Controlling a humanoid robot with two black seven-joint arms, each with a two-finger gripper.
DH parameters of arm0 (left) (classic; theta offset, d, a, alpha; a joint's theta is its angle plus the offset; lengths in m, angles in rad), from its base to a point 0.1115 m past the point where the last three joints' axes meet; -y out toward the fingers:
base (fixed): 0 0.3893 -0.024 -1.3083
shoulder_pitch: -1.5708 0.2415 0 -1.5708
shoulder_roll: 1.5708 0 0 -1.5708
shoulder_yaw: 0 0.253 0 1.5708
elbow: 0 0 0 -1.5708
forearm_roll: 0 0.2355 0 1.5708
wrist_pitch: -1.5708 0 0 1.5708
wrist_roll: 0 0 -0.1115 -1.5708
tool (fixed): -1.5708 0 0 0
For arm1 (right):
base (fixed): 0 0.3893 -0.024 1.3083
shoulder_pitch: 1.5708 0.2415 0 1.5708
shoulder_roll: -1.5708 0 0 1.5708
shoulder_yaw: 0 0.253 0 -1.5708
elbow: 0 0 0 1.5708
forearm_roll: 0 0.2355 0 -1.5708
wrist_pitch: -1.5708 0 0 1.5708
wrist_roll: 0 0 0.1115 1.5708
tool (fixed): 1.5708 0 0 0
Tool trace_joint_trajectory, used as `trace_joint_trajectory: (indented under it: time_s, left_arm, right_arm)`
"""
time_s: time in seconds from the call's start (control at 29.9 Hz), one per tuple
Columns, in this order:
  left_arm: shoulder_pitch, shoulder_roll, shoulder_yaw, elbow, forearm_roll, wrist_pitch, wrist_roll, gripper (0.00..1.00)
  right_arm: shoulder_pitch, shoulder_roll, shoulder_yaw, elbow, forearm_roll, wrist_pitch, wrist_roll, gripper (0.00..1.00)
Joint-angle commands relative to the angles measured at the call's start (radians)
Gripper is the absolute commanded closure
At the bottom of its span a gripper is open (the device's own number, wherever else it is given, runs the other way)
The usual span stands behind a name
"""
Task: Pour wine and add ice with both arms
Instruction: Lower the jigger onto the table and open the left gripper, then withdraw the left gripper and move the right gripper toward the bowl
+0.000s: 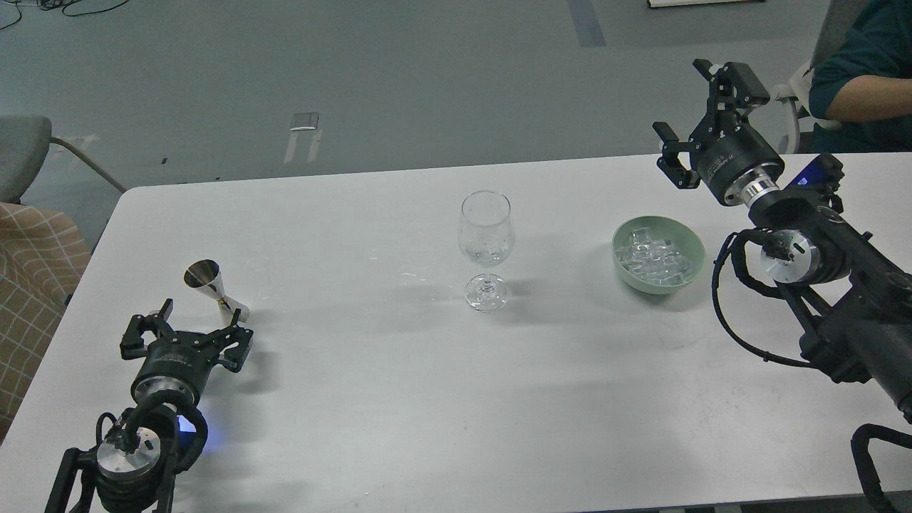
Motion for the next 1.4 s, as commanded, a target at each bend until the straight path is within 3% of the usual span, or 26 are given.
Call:
trace_joint_trajectory:
  time_s: [0.0, 0.4, 0.67, 0.77, 0.84, 0.94, 1.14, 1.37]
  left_arm:
    - [0.029, 0.000, -0.016, -0.033, 0.000, 0.002, 0.010, 0.02]
    - [0.138, 0.000, -0.100, -0.159, -0.034, -0.034, 0.007, 0.02]
    - [0.136, 0.146, -0.189, -0.159, -0.034, -0.070, -0.007, 0.02]
    - [0.098, 0.233, -0.191, -0.159, -0.032, -0.072, -0.045, 0.02]
    - [0.020, 0.317, -0.180, -0.159, -0.026, -0.064, -0.129, 0.02]
    - [-0.058, 0.415, -0.157, -0.158, -0.020, -0.066, -0.175, 0.02]
    - [-0.192, 0.538, 0.004, -0.159, 0.043, -0.069, -0.183, 0.02]
    - [-0.316, 0.572, 0.159, -0.155, 0.192, -0.069, -0.166, 0.02]
  right_arm:
    - [0.000, -0.001, 0.001, 0.000, 0.000, 0.000, 0.000, 0.00]
    - [0.000, 0.000, 0.002, 0.001, 0.000, -0.009, 0.000, 0.00]
    - [0.012, -0.001, 0.002, 0.004, 0.000, -0.011, 0.000, 0.00]
    - [0.015, -0.004, 0.001, 0.014, -0.002, -0.011, 0.000, 0.00]
    - [0.015, -0.010, 0.001, 0.030, -0.046, -0.011, 0.000, 0.00]
    - [0.015, -0.032, -0.001, 0.067, -0.159, -0.017, 0.002, 0.00]
    - [0.011, -0.119, -0.057, 0.155, -0.253, -0.049, 0.002, 0.00]
    - [-0.043, -0.377, -0.151, 0.371, -0.423, -0.087, 0.005, 0.00]
